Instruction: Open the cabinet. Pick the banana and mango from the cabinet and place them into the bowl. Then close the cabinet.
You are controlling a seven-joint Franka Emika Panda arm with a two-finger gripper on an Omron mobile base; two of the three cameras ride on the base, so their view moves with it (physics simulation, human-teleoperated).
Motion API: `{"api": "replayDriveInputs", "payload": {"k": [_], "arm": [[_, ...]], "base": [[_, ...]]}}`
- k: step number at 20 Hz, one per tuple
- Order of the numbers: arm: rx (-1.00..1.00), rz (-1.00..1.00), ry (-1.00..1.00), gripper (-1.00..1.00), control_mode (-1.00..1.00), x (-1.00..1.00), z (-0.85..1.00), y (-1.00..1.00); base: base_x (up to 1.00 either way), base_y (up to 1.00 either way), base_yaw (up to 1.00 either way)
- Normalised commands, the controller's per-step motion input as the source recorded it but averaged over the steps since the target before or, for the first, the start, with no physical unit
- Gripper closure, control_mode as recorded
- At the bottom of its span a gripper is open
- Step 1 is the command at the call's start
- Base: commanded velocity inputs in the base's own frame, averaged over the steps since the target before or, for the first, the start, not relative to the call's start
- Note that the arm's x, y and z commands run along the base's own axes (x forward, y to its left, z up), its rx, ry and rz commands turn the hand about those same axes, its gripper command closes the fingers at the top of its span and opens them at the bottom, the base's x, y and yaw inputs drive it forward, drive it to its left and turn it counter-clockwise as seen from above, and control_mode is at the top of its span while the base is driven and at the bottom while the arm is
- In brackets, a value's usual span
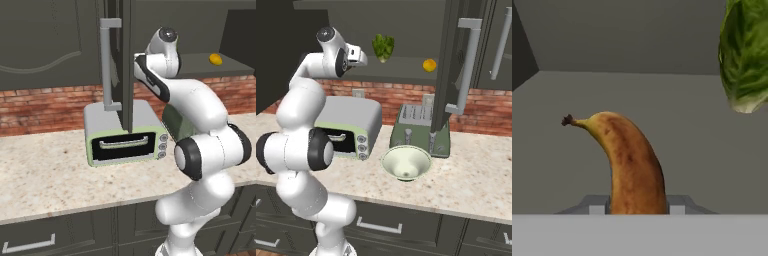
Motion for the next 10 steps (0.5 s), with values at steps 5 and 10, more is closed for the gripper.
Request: {"api": "replayDriveInputs", "payload": {"k": [5,10], "arm": [[0.0,0.0,0.0,1.0,-1.0,-0.35,0.18,-0.32],[0.0,0.0,0.0,1.0,-1.0,-0.55,0.14,-0.39]], "base": [[0.0,0.0,0.0],[0.0,0.0,0.0]]}}
